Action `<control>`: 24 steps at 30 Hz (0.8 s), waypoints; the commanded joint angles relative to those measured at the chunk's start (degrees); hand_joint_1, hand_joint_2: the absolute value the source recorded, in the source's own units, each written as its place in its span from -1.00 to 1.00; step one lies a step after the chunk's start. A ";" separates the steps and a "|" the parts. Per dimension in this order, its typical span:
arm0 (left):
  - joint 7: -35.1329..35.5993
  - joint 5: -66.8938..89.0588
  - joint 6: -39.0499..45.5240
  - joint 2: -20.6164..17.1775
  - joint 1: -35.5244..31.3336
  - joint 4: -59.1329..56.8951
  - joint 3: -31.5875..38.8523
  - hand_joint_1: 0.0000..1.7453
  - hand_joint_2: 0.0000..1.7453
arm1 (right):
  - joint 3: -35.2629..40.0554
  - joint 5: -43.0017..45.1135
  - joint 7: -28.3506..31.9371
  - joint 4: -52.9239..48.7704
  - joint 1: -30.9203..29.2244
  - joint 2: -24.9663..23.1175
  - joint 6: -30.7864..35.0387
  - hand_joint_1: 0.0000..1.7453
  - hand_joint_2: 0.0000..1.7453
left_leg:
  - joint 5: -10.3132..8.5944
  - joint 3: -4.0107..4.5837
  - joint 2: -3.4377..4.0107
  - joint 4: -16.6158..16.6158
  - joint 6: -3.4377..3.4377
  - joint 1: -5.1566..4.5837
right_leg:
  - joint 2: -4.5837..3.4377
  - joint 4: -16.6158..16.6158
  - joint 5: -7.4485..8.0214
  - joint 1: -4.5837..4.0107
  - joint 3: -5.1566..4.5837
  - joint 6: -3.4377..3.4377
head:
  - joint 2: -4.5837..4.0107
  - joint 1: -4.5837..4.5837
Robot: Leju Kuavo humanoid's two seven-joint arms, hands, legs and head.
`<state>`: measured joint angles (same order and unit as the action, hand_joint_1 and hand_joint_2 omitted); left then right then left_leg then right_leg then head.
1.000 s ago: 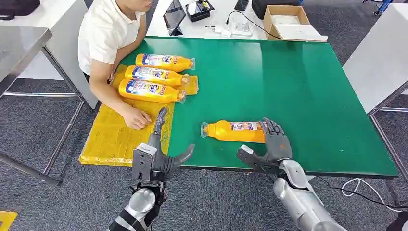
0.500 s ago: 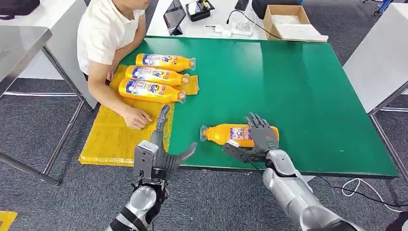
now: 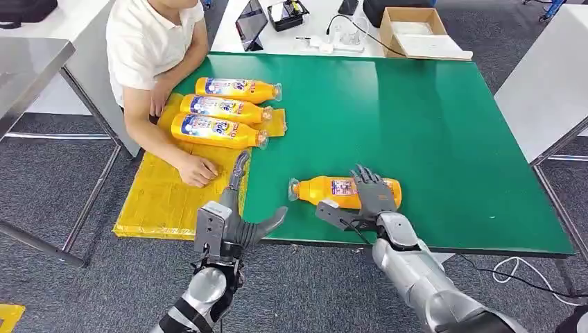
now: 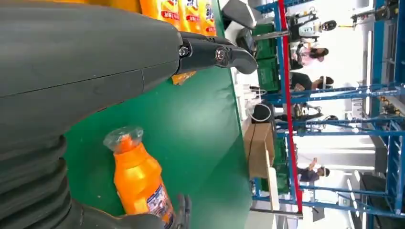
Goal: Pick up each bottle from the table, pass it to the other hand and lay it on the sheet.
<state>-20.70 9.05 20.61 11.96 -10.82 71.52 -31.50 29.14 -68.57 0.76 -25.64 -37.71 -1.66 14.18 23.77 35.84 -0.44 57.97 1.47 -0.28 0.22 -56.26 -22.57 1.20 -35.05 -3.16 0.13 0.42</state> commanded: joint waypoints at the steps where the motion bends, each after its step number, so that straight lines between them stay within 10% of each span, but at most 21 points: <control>1: 1.04 -0.06 -0.67 -1.71 -1.33 -2.25 -0.42 -1.00 1.00 | 1.96 -0.30 -4.70 5.66 -3.56 -0.07 -5.93 -1.00 1.00 | 0.10 -0.33 0.02 -0.04 -0.12 0.07 | 0.01 0.05 -0.10 -0.08 0.33 0.17 | 0.00 0.02; 21: 1.27 0.45 -1.12 -1.56 -0.41 -1.87 0.86 -1.00 1.00 | -0.79 1.72 -5.30 5.83 -1.03 2.30 -5.69 -1.00 1.00 | 0.06 -0.40 -0.14 -0.08 -0.07 0.07 | 0.16 0.11 -0.09 -0.08 0.45 0.13 | 0.00 0.00; 22: 1.21 0.38 -1.08 -1.51 -0.60 -2.05 0.80 -1.00 1.00 | -1.55 2.50 -4.54 5.96 -0.67 2.43 -5.28 0.76 1.00 | 0.03 -0.33 -0.12 -0.07 -0.06 0.05 | 0.13 0.09 -0.07 -0.05 0.36 0.10 | 0.00 0.02; 24: 1.19 0.32 -1.11 -1.49 -0.69 -2.18 0.68 -1.00 1.00 | -1.97 2.91 -4.33 6.48 -0.40 2.48 -5.53 1.00 1.00 | 0.10 -0.51 -0.17 -0.09 -0.11 0.10 | 0.18 0.13 -0.14 -0.11 0.57 0.18 | 0.00 0.00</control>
<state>-19.63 9.51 19.98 11.74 -10.08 71.56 -31.32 29.66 -67.54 -4.94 -24.41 -39.30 -0.55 9.60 23.76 35.72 -0.47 57.98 1.48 -0.28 0.23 -56.26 -22.56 1.20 -34.94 -3.16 0.13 0.42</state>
